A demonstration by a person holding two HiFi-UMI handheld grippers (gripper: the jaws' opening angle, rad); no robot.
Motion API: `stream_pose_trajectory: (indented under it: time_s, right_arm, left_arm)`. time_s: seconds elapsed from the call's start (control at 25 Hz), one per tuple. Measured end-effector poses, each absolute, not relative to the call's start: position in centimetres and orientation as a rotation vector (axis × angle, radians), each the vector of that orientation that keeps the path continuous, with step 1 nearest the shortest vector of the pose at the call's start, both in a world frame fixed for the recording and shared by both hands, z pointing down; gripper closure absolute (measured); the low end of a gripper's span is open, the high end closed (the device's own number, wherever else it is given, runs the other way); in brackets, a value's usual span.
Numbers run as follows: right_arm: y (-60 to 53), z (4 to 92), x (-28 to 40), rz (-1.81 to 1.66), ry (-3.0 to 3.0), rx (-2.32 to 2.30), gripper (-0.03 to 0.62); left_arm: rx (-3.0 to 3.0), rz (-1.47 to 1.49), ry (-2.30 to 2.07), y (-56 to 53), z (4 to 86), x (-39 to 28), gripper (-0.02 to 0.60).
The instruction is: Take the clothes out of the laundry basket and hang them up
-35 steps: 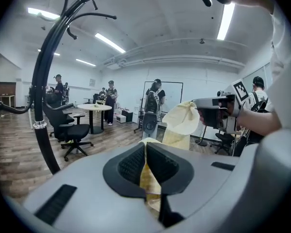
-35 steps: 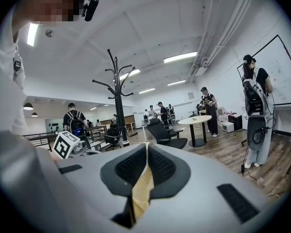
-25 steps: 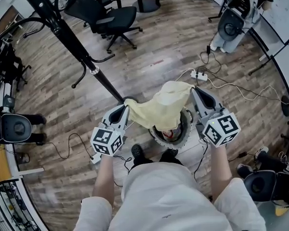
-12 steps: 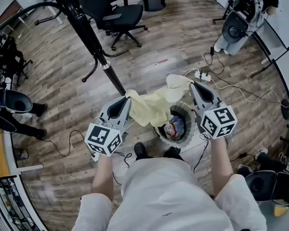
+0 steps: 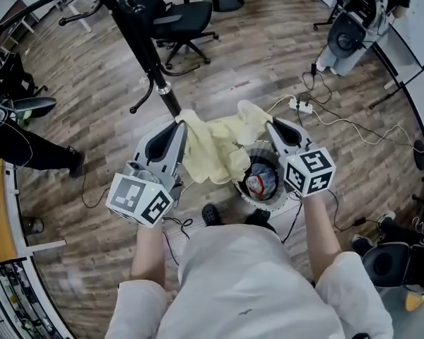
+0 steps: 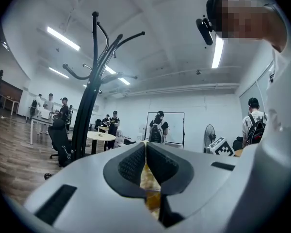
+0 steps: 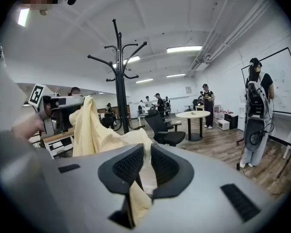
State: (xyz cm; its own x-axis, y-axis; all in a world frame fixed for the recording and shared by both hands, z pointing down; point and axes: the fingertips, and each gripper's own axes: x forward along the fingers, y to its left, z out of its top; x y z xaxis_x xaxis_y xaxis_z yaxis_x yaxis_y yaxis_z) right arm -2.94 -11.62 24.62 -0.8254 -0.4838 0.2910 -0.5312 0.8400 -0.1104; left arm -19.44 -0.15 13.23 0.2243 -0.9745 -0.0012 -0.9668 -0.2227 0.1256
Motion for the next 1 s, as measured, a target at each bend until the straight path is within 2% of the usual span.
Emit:
stream_pose_trajectory:
  time_s: [0.36,0.72,1.0]
  right_arm:
    - [-8.2,26.6,-6.3,0.288,-2.753,0.665,0.456]
    - [-3.4,32.0,-7.7,0.435,-2.705,0.538,0.425]
    - [-0.9,37.8,-12.1,0.402,-2.599,0.463,0.399]
  left_arm:
    - [2.419,-0.134,-1.925,-0.8,9.7,-22.6,0.555]
    - [2.489,-0.213,-1.919,-1.0,5.0,-24.8,0.555]
    - [2.528,-0.268,-1.935,-1.0,1.1,-25.5,0.555]
